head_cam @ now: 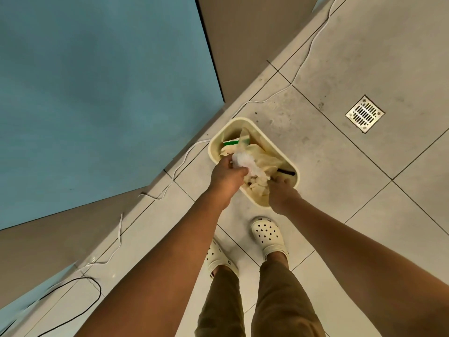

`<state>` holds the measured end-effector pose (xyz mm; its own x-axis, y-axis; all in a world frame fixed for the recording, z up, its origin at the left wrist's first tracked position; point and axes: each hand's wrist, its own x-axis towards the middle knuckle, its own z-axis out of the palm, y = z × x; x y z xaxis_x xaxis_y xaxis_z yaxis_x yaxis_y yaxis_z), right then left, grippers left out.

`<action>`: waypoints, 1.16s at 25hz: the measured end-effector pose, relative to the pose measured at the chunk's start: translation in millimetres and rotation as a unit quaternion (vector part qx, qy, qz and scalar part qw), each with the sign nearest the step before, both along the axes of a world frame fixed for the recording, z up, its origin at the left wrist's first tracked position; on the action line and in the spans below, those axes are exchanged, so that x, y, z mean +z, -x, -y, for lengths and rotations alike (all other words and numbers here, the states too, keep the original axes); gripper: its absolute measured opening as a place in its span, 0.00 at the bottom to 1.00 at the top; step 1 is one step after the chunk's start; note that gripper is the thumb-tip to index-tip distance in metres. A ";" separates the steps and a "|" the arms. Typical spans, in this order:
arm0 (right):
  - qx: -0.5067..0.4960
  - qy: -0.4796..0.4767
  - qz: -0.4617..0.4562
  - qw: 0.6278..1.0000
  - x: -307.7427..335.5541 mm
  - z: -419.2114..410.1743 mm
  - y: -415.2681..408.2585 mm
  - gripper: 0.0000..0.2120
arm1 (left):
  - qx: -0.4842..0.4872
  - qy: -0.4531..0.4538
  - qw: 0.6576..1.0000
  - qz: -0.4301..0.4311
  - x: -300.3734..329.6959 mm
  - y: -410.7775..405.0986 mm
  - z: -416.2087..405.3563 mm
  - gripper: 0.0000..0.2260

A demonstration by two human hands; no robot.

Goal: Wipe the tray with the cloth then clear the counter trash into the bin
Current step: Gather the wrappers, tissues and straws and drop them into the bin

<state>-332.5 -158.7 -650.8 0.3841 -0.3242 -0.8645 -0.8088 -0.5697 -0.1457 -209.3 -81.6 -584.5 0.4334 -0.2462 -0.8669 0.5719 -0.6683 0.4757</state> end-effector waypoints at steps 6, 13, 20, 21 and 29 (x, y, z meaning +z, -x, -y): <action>-0.089 0.087 0.123 0.985 18.2 4.4 13.0 0.21 | 0.002 -0.002 0.999 -0.051 -5.4 11.1 -12.5 0.30; -0.175 0.062 0.176 0.967 71.3 -3.3 31.5 0.20 | 0.005 -0.013 1.000 -0.028 41.3 25.7 -36.2 0.16; -0.185 0.032 0.222 0.957 156.4 -31.9 24.7 0.18 | 0.006 0.014 1.000 0.022 133.9 14.6 -64.0 0.12; -0.193 0.025 0.237 0.952 174.0 -34.9 21.2 0.17 | 0.003 0.022 0.999 0.030 153.9 12.6 -65.7 0.12; -0.151 0.023 0.404 0.902 405.0 -58.2 -29.2 0.14 | -0.010 0.173 0.979 0.105 389.7 0.8 -95.7 0.12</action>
